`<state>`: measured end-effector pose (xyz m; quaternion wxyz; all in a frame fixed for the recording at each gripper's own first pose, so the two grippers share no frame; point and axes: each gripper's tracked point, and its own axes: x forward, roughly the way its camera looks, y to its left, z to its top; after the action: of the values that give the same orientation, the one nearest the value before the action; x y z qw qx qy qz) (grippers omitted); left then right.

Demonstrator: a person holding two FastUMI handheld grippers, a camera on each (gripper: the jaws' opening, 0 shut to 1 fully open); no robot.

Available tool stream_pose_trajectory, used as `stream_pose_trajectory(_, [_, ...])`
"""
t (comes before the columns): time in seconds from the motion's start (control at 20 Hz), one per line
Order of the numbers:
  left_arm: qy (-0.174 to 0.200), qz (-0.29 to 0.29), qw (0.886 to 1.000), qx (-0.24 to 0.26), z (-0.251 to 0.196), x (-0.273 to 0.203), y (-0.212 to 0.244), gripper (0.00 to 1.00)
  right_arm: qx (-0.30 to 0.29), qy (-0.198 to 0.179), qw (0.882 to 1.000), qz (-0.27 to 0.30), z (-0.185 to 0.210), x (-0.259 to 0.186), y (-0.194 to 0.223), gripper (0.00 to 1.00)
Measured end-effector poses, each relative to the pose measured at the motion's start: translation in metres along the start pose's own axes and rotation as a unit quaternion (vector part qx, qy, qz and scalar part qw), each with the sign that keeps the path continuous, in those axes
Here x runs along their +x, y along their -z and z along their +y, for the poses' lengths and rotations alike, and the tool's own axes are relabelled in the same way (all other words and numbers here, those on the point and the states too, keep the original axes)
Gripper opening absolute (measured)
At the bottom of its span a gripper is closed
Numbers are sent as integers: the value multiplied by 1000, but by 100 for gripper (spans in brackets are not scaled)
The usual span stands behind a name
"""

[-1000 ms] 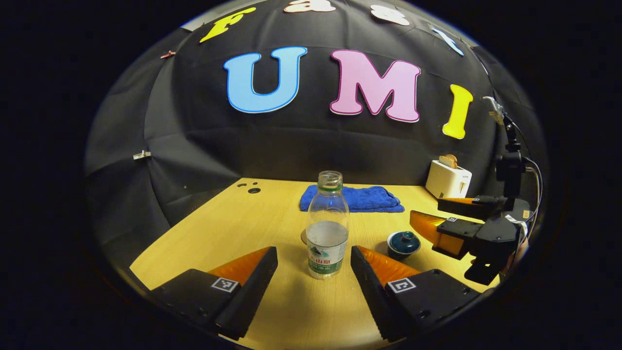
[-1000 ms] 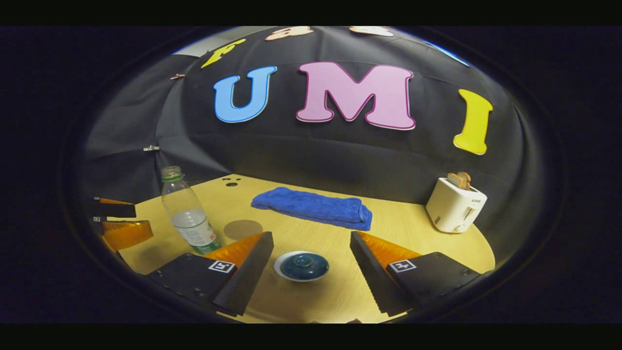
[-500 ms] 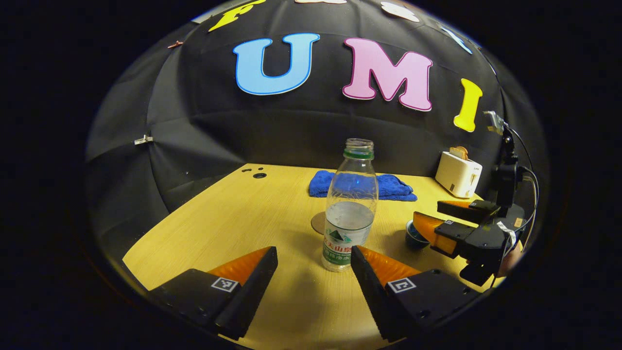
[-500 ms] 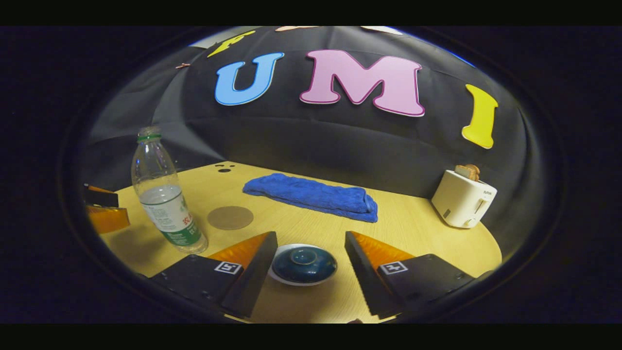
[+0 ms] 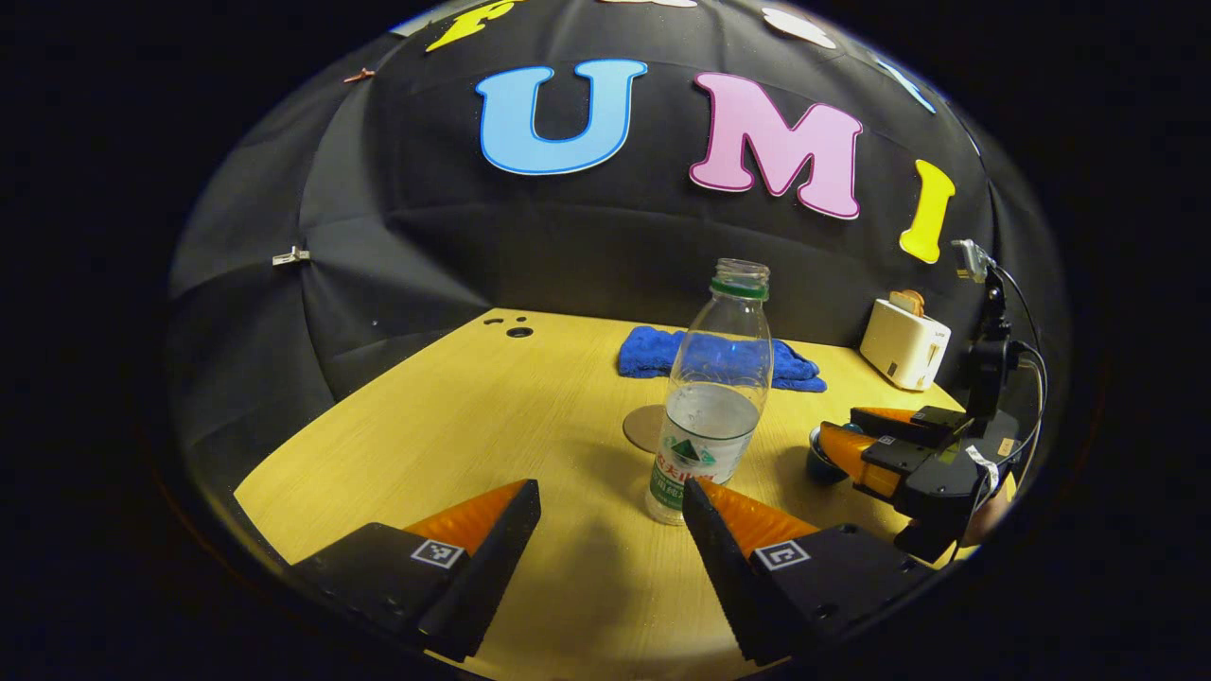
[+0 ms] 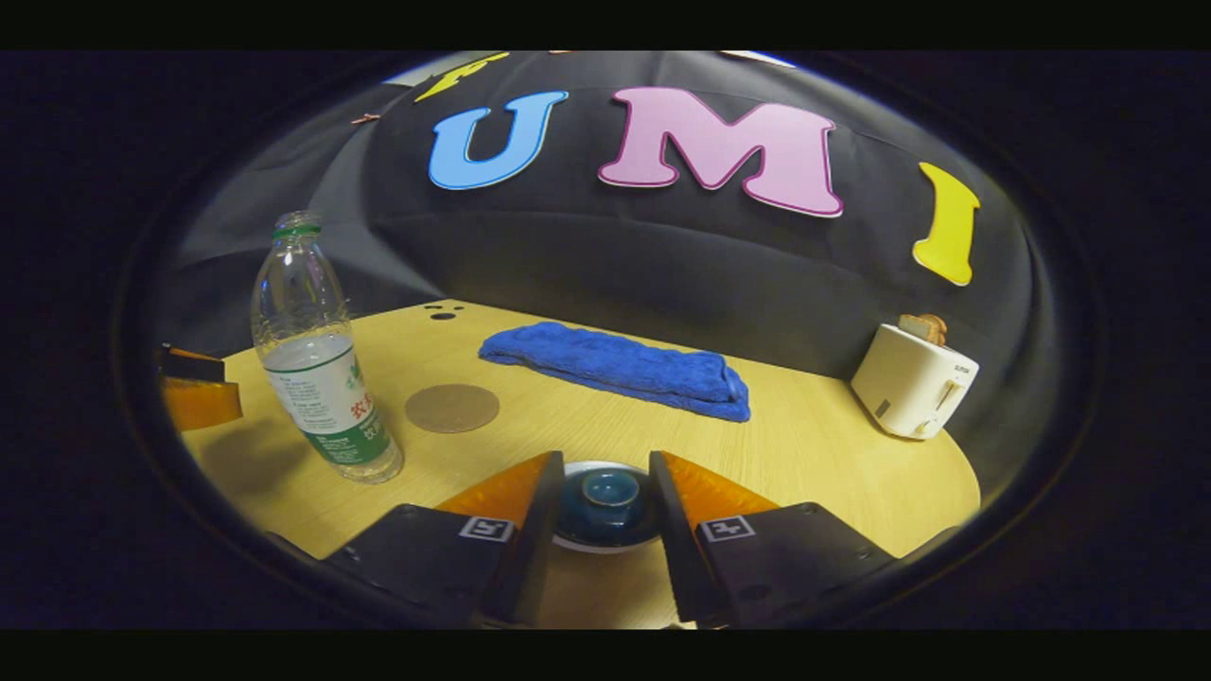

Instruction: Open the teacup lid with one hand, grasp the water bottle and pour water into the teacup with the other hand; after pouring, place the water bottle on the coaster and then close the teacup lid.

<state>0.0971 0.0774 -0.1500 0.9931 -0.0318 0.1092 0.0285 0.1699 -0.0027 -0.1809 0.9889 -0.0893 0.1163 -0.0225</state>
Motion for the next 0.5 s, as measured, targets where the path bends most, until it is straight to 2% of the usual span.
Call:
stream_pose_trajectory(0.2, [2, 0, 1000, 1, -2, 0, 0, 95, 4, -2, 1000, 7, 1, 0, -1, 38])
stream_pose_trajectory(0.25, [2, -1, 1000, 1, -2, 1, 0, 95, 5, -4, 1000, 8, 1, 1, -2, 29])
stream_pose_trajectory(0.4, [3, -2, 1000, -1, -3, 2, 3, 95, 8, -9, 1000, 13, 0, 2, -2, 32])
stream_pose_trajectory(0.45, [4, -2, 1000, -1, -3, 3, 2, 95, 8, -13, 1000, 15, 3, 4, -2, 25])
stream_pose_trajectory(0.5, [6, -2, 1000, -1, -5, 4, 4, 95, 5, -12, 1000, 17, 3, 5, -2, 24])
